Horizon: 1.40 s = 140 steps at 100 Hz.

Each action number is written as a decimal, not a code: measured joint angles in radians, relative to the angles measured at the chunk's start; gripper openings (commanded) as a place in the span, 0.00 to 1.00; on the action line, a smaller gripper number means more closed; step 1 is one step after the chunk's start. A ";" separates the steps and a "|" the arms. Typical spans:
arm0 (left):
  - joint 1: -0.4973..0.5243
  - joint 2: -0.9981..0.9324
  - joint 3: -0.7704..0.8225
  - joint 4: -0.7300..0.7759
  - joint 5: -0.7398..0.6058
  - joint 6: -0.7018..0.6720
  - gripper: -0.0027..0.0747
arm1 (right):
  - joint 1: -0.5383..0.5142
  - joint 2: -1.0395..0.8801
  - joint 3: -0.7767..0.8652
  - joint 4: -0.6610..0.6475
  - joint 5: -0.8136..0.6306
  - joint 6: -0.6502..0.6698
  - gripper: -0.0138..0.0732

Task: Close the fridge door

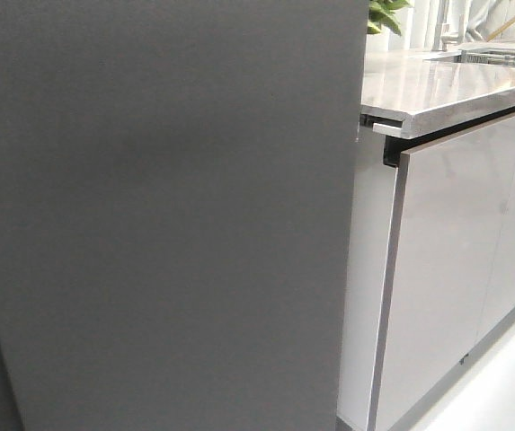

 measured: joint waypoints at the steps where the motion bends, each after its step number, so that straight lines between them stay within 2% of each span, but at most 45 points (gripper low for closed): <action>1: 0.000 0.000 0.000 0.000 0.000 0.000 0.01 | 0.000 -0.012 0.005 0.000 0.000 0.001 0.11; 27: 0.000 0.000 0.000 0.000 0.000 0.000 0.01 | 0.000 -0.131 0.102 -0.007 0.002 0.015 0.11; 62: 0.000 0.000 0.000 0.000 0.000 0.000 0.01 | 0.000 -0.135 0.106 -0.007 0.066 0.016 0.11; 103: 0.000 0.000 0.000 0.000 0.000 0.000 0.01 | -0.004 -0.143 0.123 -0.033 0.066 0.016 0.11; 113: 0.000 0.000 0.000 0.000 0.000 0.000 0.01 | -0.060 -0.167 0.183 -0.054 0.004 0.016 0.11; 140: 0.000 0.000 0.000 0.000 0.000 0.000 0.01 | -0.356 -0.325 0.541 -0.025 -0.254 0.016 0.11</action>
